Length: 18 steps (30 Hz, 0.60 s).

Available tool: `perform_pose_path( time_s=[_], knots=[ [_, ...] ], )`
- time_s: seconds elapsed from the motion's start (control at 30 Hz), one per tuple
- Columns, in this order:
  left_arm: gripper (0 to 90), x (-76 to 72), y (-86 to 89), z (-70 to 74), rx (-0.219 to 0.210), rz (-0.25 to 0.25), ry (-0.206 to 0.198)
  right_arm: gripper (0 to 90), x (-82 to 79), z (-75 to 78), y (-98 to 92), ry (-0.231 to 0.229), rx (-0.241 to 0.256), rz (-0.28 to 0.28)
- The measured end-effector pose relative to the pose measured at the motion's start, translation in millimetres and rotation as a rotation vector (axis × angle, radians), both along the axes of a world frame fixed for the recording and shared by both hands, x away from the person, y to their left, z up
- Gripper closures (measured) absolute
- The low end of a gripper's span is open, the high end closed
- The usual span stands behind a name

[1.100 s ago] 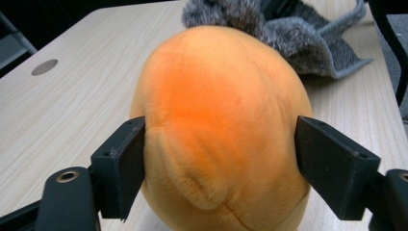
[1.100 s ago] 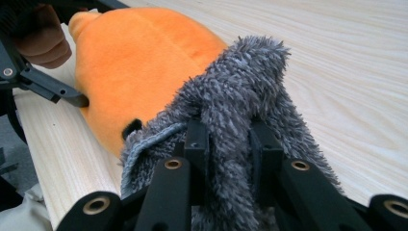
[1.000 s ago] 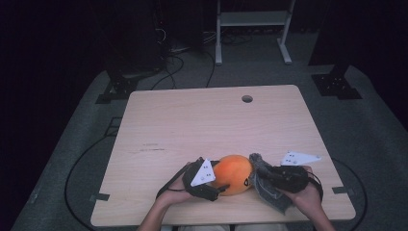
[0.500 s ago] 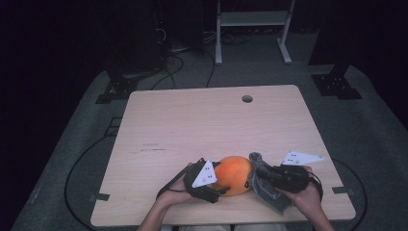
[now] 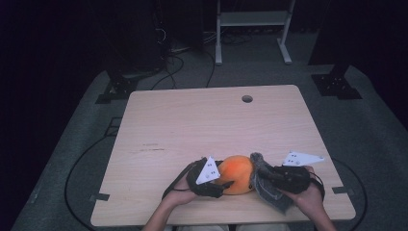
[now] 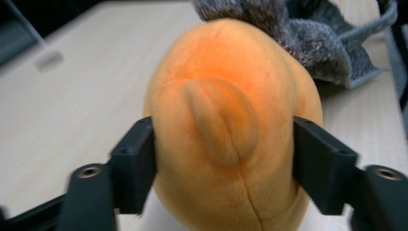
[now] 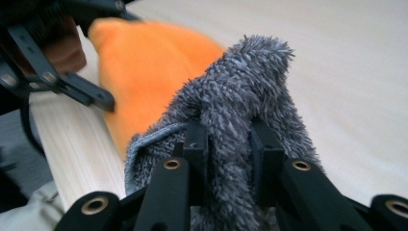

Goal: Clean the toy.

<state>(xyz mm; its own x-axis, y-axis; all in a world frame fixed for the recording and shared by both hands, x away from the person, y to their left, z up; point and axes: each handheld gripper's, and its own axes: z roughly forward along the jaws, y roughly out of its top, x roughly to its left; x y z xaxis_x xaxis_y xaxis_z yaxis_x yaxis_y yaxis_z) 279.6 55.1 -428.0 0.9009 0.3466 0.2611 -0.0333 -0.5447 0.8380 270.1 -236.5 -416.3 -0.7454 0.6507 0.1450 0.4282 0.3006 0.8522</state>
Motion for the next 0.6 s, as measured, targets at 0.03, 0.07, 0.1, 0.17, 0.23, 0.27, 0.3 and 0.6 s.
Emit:
perform_pose_path(
  time_s=[0.03,0.07,0.1,0.17,0.23,0.27,0.3,0.6],
  knots=[
    [33.1,-7.4,-8.0,-0.4,0.034,-0.054,-0.097,72.4,-9.1,18.6,6.7,-0.069,0.003,0.025],
    [33.0,-11.0,-11.9,-0.7,0.042,-0.081,-0.120,72.3,-12.5,24.6,10.6,-0.092,-0.002,0.040],
    [32.4,-13.9,-14.8,-0.8,0.049,-0.103,-0.135,72.3,-16.8,31.1,16.5,-0.109,0.000,0.065],
    [30.3,-18.0,-16.8,-0.7,0.070,-0.121,-0.160,72.2,-22.9,37.1,29.4,-0.128,-0.009,0.124],
    [28.4,-17.9,-13.9,-2.3,0.081,-0.132,-0.151,72.2,-24.6,33.0,39.8,-0.130,-0.048,0.150],
    [28.3,-16.8,-11.5,-3.4,0.078,-0.132,-0.143,72.3,-23.2,29.3,40.4,-0.123,-0.044,0.152],
    [28.3,-14.9,-9.2,-4.5,0.067,-0.128,-0.126,72.4,-20.7,25.7,38.0,-0.107,-0.028,0.149],
    [18.0,5.7,9.3,-7.0,-0.002,-0.062,0.063,72.8,0.8,-8.1,6.0,0.036,0.027,0.049]
  ],
)
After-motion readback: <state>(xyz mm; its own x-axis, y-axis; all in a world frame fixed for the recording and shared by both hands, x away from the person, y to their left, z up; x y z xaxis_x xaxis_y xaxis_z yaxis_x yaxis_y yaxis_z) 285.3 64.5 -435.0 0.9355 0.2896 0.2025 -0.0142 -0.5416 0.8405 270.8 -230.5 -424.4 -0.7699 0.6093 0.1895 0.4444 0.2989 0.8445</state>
